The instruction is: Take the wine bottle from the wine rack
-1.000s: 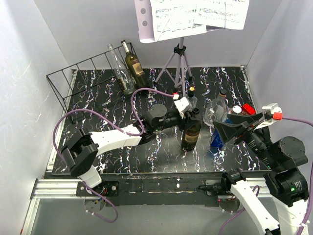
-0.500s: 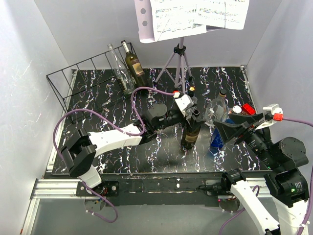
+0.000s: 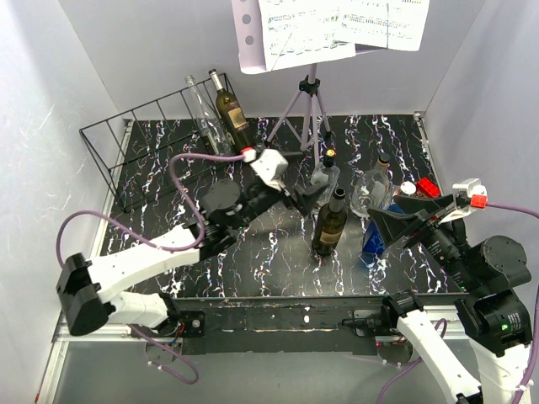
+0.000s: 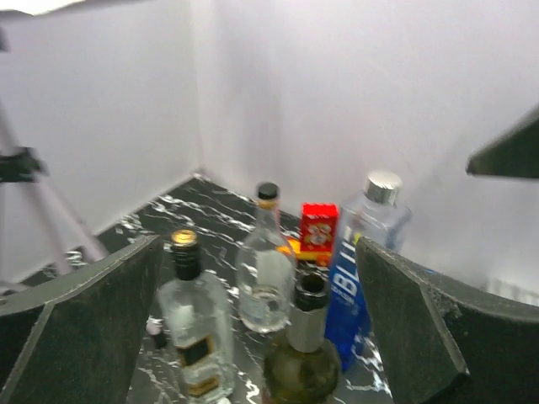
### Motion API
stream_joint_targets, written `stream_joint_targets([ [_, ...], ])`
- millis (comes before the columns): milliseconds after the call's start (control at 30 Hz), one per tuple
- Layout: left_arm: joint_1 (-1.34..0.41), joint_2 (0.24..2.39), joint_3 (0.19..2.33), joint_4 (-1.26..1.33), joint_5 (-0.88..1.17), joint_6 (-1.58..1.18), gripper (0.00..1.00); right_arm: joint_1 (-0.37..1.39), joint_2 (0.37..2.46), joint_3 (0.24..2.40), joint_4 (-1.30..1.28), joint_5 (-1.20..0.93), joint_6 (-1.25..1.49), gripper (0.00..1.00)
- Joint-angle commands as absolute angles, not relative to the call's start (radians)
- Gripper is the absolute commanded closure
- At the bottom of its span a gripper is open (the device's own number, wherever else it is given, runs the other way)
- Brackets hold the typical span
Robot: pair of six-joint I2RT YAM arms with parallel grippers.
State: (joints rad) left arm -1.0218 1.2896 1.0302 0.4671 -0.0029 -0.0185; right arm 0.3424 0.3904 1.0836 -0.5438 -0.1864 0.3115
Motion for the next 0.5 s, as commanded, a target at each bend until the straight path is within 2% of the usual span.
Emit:
stream_joint_targets([
  [0,-1.016,1.174,0.993,0.388,-0.277,0.055,0.02,0.341,0.382,1.1,-0.512,-0.202,0.325,0.18],
  [100,-0.944,1.155,1.035,0.219,-0.368,0.017,0.02,0.341,0.382,1.1,-0.508,-0.224,0.336,0.18],
  [200,-0.783,1.123,1.057,0.074,-0.35,-0.134,0.02,0.341,0.382,1.111,-0.517,-0.229,0.336,0.18],
  [333,-0.571,1.1,1.017,0.086,-0.29,-0.207,0.04,0.341,0.387,1.126,-0.526,-0.232,0.327,0.18],
  [467,-0.389,1.179,1.1,0.028,-0.201,-0.245,0.05,0.341,0.4,1.117,-0.512,-0.245,0.318,0.18],
])
